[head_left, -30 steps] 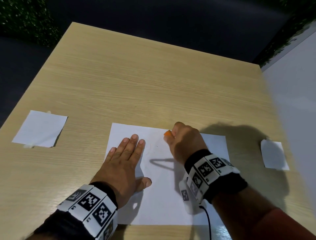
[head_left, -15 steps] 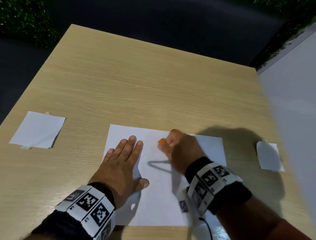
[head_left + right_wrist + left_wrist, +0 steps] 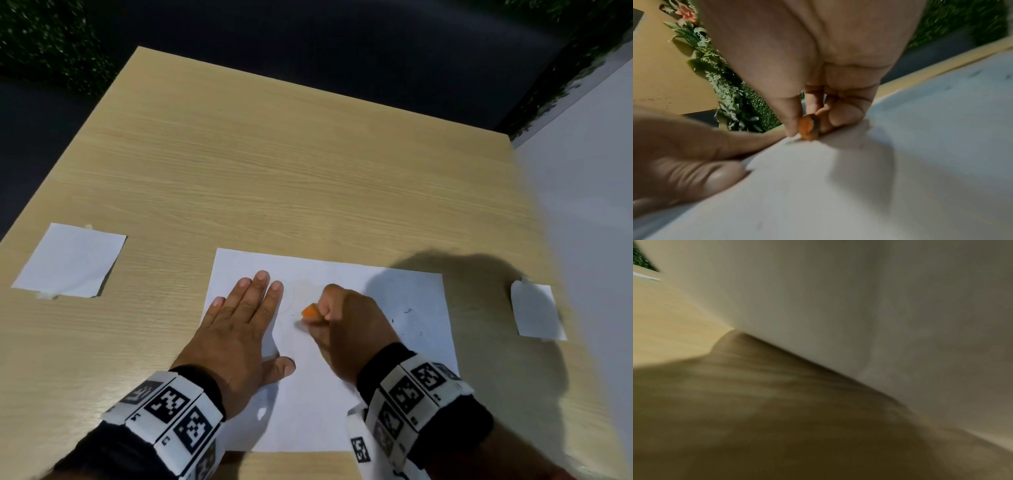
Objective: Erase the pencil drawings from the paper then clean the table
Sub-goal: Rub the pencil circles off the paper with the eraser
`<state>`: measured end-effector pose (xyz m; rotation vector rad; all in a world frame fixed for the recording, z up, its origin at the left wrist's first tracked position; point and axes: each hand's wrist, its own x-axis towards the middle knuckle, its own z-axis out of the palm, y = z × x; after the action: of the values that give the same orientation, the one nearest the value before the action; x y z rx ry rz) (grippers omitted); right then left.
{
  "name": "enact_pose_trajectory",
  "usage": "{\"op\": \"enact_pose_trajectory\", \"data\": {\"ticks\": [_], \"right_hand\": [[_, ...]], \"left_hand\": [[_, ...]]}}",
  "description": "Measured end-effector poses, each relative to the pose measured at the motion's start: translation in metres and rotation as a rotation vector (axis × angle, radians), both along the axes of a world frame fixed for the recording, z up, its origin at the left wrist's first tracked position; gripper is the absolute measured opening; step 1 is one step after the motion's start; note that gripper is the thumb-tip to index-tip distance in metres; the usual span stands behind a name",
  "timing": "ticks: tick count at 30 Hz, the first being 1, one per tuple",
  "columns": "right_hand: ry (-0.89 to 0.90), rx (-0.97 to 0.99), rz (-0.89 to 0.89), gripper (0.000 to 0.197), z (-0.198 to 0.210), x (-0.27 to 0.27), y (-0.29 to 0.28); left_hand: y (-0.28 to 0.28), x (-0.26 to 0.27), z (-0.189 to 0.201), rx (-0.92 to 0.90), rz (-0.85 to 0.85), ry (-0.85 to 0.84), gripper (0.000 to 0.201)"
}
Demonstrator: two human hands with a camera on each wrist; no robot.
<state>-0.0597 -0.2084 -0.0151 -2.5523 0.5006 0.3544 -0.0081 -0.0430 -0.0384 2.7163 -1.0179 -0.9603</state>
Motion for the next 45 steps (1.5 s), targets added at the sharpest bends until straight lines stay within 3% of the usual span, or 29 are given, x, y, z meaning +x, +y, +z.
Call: {"op": "enact_pose_trajectory", "data": {"ticks": [6,12,17,19,23,25,27,30,35,37,41,45], "right_hand": [[0.014,-0.130,-0.229,0.024,0.006,0.001,-0.052],[-0.026,-0.038,-0.020,0.021,-0.001,-0.003,-0.010],[0.012,-0.127,-0.219,0.025,0.006,-0.005,-0.051],[-0.019,-0.133,-0.189,0.024,0.007,-0.003,-0.042],[-0.065,0.056,0.047,0.020,0.002,0.003,0.007],[-0.035,-0.010,0.079,0.018,0.002,0.006,0.002],[0.012,-0.111,0.020,0.021,0.003,0.012,-0.018],[-0.010,-0.108,-0.183,0.024,0.007,0.015,-0.034],[-0.025,0.015,0.063,0.021,0.006,0.008,0.007],[0.000,-0.079,0.077,0.018,0.003,0.011,-0.003],[0.004,-0.160,-0.217,0.026,0.010,0.002,-0.043],[-0.029,-0.155,-0.190,0.025,0.023,-0.037,-0.039]], "left_hand": [[0.002,0.000,-0.001,-0.009,-0.004,0.011,0.093],[-0.001,0.000,0.003,0.011,-0.001,0.011,0.096],[0.001,0.000,-0.001,-0.013,-0.003,0.007,0.097],[0.000,-0.001,0.000,-0.012,0.002,0.014,0.098],[-0.001,-0.001,-0.002,-0.015,0.017,-0.017,0.101],[-0.001,-0.001,-0.002,-0.009,0.019,-0.021,0.099],[0.001,-0.001,0.000,0.010,0.022,-0.005,0.095],[-0.001,-0.001,0.002,0.022,0.022,-0.002,0.093],[-0.003,-0.001,0.000,0.031,0.008,-0.025,0.103],[-0.002,0.000,-0.002,0.021,0.016,-0.016,0.100],[0.001,-0.002,-0.003,0.022,0.011,-0.031,0.101],[-0.004,-0.007,0.002,0.042,0.068,-0.061,0.095]]}}
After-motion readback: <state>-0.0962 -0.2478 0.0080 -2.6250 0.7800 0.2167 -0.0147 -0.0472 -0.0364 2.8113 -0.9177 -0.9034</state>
